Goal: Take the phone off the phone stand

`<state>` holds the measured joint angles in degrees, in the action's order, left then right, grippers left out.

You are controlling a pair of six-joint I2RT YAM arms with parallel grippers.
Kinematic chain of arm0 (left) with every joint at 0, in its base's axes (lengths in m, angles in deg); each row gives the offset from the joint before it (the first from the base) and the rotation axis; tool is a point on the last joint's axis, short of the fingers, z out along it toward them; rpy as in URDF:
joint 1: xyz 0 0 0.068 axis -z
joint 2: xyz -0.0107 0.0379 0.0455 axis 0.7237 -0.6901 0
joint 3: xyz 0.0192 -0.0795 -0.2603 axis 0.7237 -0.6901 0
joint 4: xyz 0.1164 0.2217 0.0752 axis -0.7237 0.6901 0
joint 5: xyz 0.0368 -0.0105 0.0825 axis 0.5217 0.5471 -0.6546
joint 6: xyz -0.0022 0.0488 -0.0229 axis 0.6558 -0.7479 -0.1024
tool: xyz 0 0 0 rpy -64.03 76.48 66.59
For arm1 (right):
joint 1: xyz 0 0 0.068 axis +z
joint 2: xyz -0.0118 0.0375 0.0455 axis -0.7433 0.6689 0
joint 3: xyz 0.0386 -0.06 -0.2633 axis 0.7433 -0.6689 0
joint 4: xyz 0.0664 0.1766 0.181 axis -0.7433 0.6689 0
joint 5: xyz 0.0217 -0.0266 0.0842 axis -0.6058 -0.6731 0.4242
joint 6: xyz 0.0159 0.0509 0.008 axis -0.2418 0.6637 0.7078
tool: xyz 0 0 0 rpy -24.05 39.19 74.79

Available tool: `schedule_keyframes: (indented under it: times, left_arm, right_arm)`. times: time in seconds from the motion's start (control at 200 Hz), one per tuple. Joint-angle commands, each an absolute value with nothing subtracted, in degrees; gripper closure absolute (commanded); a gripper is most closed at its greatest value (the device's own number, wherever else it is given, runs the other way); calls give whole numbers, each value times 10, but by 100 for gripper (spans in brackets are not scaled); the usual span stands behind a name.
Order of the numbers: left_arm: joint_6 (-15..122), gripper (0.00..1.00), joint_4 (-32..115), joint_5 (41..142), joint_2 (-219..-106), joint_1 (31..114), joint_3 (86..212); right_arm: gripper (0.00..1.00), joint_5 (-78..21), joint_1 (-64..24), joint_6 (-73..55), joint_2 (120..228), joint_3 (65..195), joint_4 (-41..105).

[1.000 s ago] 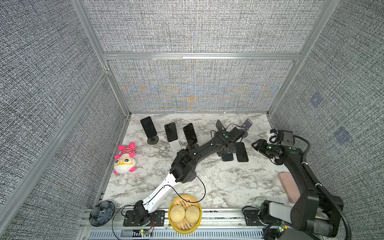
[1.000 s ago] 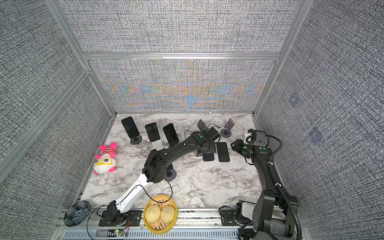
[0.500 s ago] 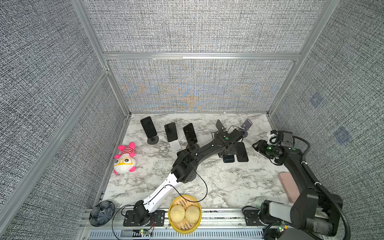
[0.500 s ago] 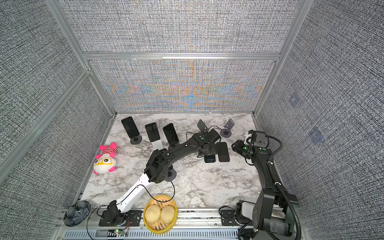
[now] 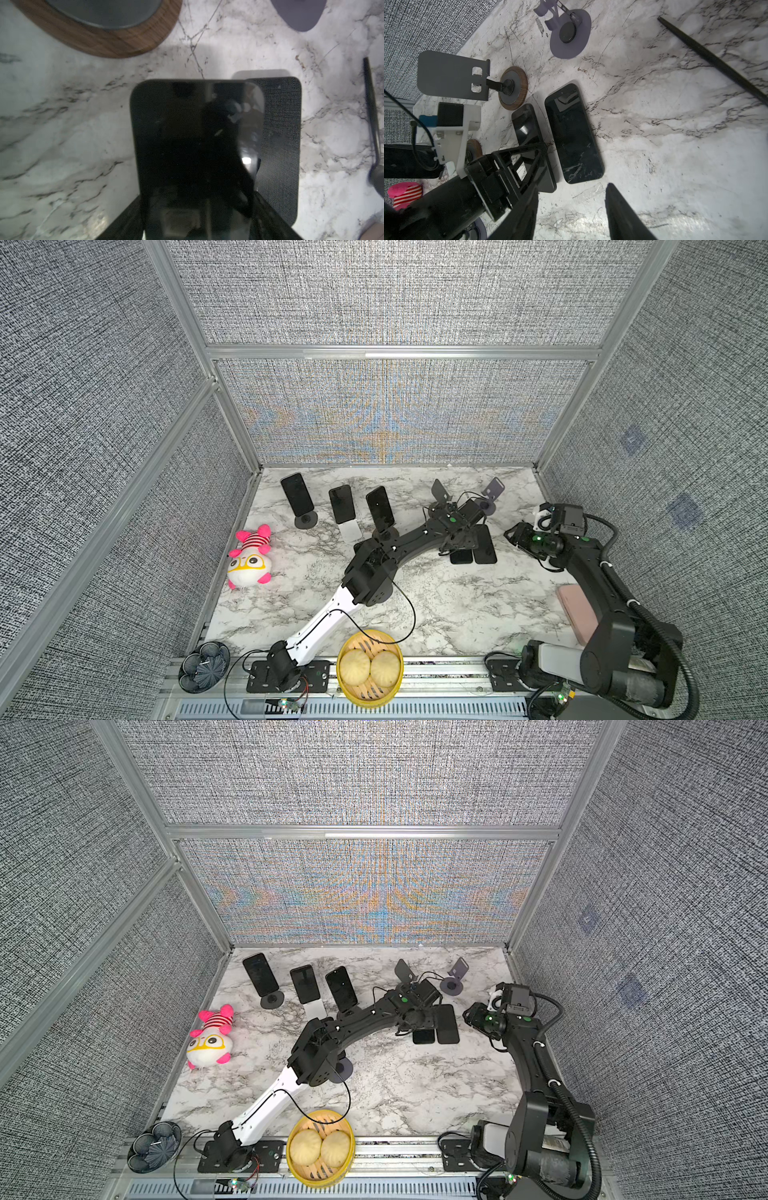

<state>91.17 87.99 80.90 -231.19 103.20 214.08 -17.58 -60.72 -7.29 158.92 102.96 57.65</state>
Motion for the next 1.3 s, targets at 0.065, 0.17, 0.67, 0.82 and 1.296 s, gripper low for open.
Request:
schedule_keyframes:
  times: [0.065, 0.17, 0.67, 0.82, 1.296]
  left_arm:
    - [919, 13, 882, 827, -2314, 1031, 2129]
    - [920, 13, 880, 825, -2311, 1031, 2122]
    - [890, 11, 828, 815, -2224, 1031, 2050]
    - [866, 9, 833, 796, -2181, 1032, 2025]
    - [706, 5, 825, 681, -1966, 1033, 1907]
  right_arm:
    - [47, -179, -608, -82, 1602, 1023, 566]
    - [47, -178, -609, -83, 1604, 1019, 561]
    - [47, -164, -610, -106, 1649, 1044, 555]
    - [46, -164, -609, -107, 1635, 1041, 564]
    - [40, -142, -581, -135, 1593, 1056, 610]
